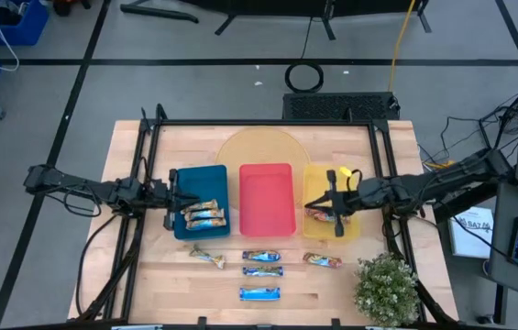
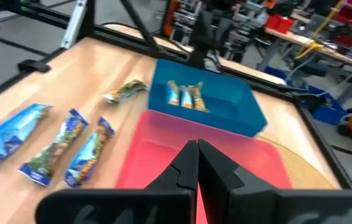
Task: Pick and place Granola Bars by type
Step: Put the red granola bar into the yellow bin
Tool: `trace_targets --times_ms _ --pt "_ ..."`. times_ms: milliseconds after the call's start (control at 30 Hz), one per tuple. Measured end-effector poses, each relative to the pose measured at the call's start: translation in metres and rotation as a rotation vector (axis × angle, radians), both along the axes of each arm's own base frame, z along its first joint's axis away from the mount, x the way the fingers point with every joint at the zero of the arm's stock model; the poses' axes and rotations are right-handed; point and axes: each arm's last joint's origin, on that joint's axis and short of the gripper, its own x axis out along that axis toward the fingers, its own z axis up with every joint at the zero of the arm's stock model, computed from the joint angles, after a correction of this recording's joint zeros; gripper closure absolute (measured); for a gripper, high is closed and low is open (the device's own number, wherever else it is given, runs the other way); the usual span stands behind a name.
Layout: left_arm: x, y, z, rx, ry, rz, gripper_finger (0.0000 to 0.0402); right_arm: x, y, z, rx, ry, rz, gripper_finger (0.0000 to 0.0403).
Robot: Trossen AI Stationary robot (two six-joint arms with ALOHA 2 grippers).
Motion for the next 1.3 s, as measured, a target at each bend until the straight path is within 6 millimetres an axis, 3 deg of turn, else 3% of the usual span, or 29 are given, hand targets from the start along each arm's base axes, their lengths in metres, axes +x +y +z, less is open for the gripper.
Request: trace_targets --times_ms 200,467,633,833,967,1100,1300 --pt "0.000 0.000 0.000 0.000 -0.001 0.000 0.0355 0.009 0.020 0.003 0.018 0.086 0.041 0.0403" --pt "0.000 0.000 0.000 0.000 -0.001 0.001 0.0355 0.006 0.056 0.005 -0.027 0.484 -0.048 0.0403" --pt "0.000 0.000 0.000 0.000 0.000 0.001 0.0355 0.008 0.087 0.008 0.037 0.674 -0.085 0.0403" --pt "0.000 0.000 0.002 -0.002 -0.018 0.002 0.0355 0.020 0.124 -0.004 0.086 0.803 -0.071 0.0403" --pt "0.000 0.000 0.003 -0.033 -0.029 0.001 0.0355 0.026 0.136 -0.017 0.165 0.862 -0.075 0.0398" --pt "0.000 0.000 0.003 -0.062 -0.030 -0.001 0.0355 0.033 0.141 -0.030 0.161 0.890 -0.071 0.0364" --pt "0.000 -0.001 0.003 -0.134 -0.028 -0.029 0.0355 0.049 0.148 -0.035 0.163 0.808 -0.001 0.0259"
